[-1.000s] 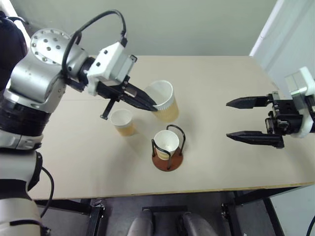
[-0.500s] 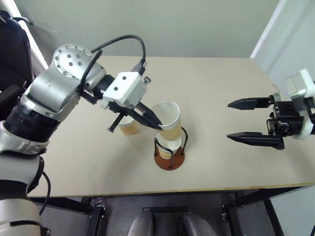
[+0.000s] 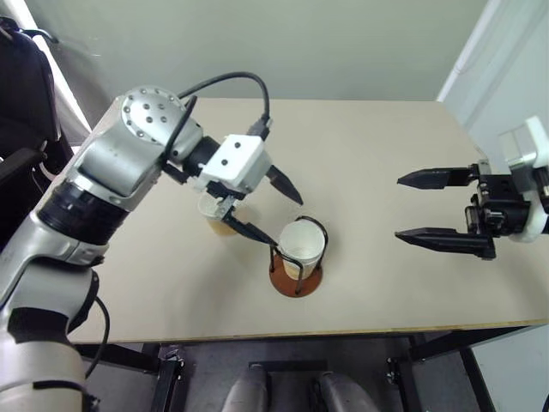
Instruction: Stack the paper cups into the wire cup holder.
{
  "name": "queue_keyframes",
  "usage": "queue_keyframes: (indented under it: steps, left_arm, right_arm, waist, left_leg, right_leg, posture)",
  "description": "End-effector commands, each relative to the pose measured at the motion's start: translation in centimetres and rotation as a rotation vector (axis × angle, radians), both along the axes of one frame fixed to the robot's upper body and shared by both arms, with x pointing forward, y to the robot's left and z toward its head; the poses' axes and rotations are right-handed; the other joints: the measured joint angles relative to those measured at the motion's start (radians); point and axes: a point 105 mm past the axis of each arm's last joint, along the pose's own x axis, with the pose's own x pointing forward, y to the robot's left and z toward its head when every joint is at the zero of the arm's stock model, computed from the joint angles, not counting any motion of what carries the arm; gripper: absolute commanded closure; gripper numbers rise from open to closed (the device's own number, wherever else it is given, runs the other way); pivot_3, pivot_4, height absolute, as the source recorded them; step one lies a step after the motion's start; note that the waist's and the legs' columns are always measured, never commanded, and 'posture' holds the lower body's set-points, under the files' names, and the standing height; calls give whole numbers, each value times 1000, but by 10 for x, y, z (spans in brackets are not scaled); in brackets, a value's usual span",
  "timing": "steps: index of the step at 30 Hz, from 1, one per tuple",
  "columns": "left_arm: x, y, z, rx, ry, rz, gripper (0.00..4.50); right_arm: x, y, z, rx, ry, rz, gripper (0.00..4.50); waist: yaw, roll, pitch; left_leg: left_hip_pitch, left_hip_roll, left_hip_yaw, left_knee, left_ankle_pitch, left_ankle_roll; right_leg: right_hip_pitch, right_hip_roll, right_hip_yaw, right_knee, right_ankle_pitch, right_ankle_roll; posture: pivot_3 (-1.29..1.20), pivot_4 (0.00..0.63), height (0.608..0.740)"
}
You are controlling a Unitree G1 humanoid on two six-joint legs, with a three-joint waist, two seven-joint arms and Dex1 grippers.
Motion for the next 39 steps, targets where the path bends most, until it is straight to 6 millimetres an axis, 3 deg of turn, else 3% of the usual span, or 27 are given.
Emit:
queue_keyframes:
  steps: [1, 6, 8, 11, 14, 19, 23, 32, 39]
  left_arm:
    - [-3, 2, 18, -22, -67, -28, 21]
    - [17, 29, 40, -95, -85, 149, 21]
    - [37, 58, 29, -39, -125, 308, 21]
    - [45, 94, -5, 56, -55, 437, 21]
    - [54, 104, -28, 62, -22, 496, 21]
    - [61, 97, -48, 47, 41, 495, 21]
    - [65, 95, -56, 77, 46, 492, 931]
    - [74, 104, -66, 124, -15, 532, 4358]
    - [71, 102, -57, 108, -15, 519, 4464]
  right_arm:
    - [-4, 0, 11, -9, -56, 3, 0]
    - [-5, 0, 10, -12, -56, 5, 0]
    - [-4, -2, 7, -27, -52, -6, 0]
    - [-4, -1, 6, -21, -47, 0, 0]
    - [-4, -1, 6, -20, -45, 3, 0]
    - [-3, 0, 7, -24, -46, 7, 0]
    - [-4, -1, 8, -26, -47, 8, 0]
    - [-5, -2, 9, -25, -47, 3, 0]
    - [-4, -1, 8, -25, -46, 5, 0]
  waist:
    - [0, 0, 0]
    - [0, 0, 0]
    - [-1, 1, 0]
    - [-3, 3, -1]
    - [-1, 3, 0]
    - [16, 2, 0]
    - [13, 2, 0]
    - [7, 2, 0]
    - [5, 2, 0]
  left_leg:
    - [0, 0, 0, 0, 0, 0]
    - [0, 0, 0, 0, 0, 0]
    - [0, 0, 0, -1, 0, 0]
    - [0, 0, 0, -1, 0, 0]
    - [0, 0, 0, -1, -1, 0]
    - [-6, -2, -1, 3, -1, 2]
    - [-7, -5, 0, 4, -2, 4]
    - [-7, -5, 0, 3, -2, 4]
    - [-6, -5, 0, 3, -2, 5]
  right_leg:
    - [0, 0, 0, 0, 0, 0]
    - [0, 0, 0, 0, 0, 0]
    - [-1, 0, 0, 0, 0, 0]
    - [-1, 0, 0, 0, 0, 0]
    - [-2, 0, 1, 0, 0, 0]
    - [-6, -1, 0, 0, 1, 2]
    - [-7, -5, 0, -1, 2, 4]
    - [-7, -5, 0, 0, 2, 4]
    - [-7, -5, 0, 0, 2, 4]
  posture:
    - [0, 150, 740]
    - [0, 150, 740]
    - [0, 150, 740]
    - [0, 150, 740]
    - [0, 150, 740]
    - [0, 150, 740]
    - [0, 150, 740]
    - [0, 150, 740]
    - [0, 150, 740]
